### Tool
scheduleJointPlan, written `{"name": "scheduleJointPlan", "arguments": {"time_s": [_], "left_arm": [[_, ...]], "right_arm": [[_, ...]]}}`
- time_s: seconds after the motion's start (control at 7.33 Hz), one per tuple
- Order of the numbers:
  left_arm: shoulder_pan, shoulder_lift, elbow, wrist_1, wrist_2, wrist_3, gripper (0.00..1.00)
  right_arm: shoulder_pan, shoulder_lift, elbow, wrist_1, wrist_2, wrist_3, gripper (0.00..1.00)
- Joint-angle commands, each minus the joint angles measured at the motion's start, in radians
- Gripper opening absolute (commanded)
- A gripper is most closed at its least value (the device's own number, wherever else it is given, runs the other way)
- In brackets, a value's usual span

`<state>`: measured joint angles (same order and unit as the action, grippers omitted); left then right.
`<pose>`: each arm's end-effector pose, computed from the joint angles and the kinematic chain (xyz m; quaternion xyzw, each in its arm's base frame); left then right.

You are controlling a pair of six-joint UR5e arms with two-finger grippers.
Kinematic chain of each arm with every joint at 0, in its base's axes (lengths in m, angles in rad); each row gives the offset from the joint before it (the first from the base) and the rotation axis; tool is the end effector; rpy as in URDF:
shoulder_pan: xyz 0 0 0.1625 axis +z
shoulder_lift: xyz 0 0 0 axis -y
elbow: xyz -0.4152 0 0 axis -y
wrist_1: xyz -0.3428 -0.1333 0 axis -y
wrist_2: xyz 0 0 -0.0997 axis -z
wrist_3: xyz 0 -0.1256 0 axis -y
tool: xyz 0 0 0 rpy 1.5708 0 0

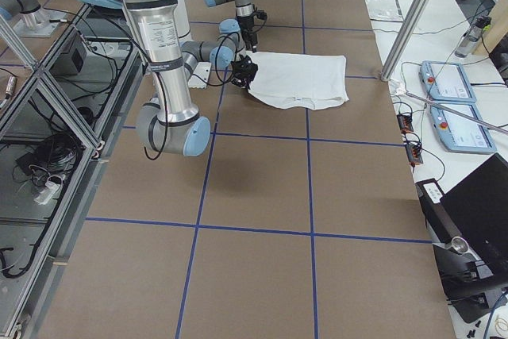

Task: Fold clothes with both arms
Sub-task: 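Move the left gripper to the shirt's near edge beside the right gripper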

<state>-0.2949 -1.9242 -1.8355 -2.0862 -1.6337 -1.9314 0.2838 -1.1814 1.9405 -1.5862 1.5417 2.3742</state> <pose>0.5174 -0.2882 0.3162 -0.0441 0.5355 -0.2555 0.8038 -0.5037 -0.2896 0.3356 -0.0802 -0.3546 0.4863 0.7945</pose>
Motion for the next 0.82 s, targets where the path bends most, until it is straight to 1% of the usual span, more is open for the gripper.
{"name": "scheduleJointPlan", "arguments": {"time_s": [0.0, 0.14, 0.27, 0.41, 0.55, 0.68], "left_arm": [[0.043, 0.002, -0.004, 0.031, 0.029, -0.015, 0.76], [0.043, -0.001, -0.004, 0.031, 0.029, -0.023, 0.69], [0.045, -0.001, -0.004, 0.031, 0.031, -0.04, 0.54], [0.045, 0.001, -0.004, 0.031, 0.031, -0.047, 0.15], [0.043, 0.001, -0.002, 0.031, 0.031, -0.047, 0.0], [0.037, -0.001, -0.007, 0.031, 0.032, -0.046, 0.0]], "right_arm": [[0.0, 0.0, 0.0, -0.001, 0.0, -0.001, 0.0], [0.001, -0.001, 0.0, -0.002, 0.0, -0.001, 0.0], [0.0, 0.0, 0.0, -0.002, 0.0, -0.001, 0.0], [0.0, 0.003, 0.0, -0.002, 0.0, -0.001, 0.0], [0.0, 0.0, 0.0, -0.002, -0.002, -0.001, 0.0], [0.0, 0.0, 0.0, -0.002, 0.0, -0.001, 0.0]]}}
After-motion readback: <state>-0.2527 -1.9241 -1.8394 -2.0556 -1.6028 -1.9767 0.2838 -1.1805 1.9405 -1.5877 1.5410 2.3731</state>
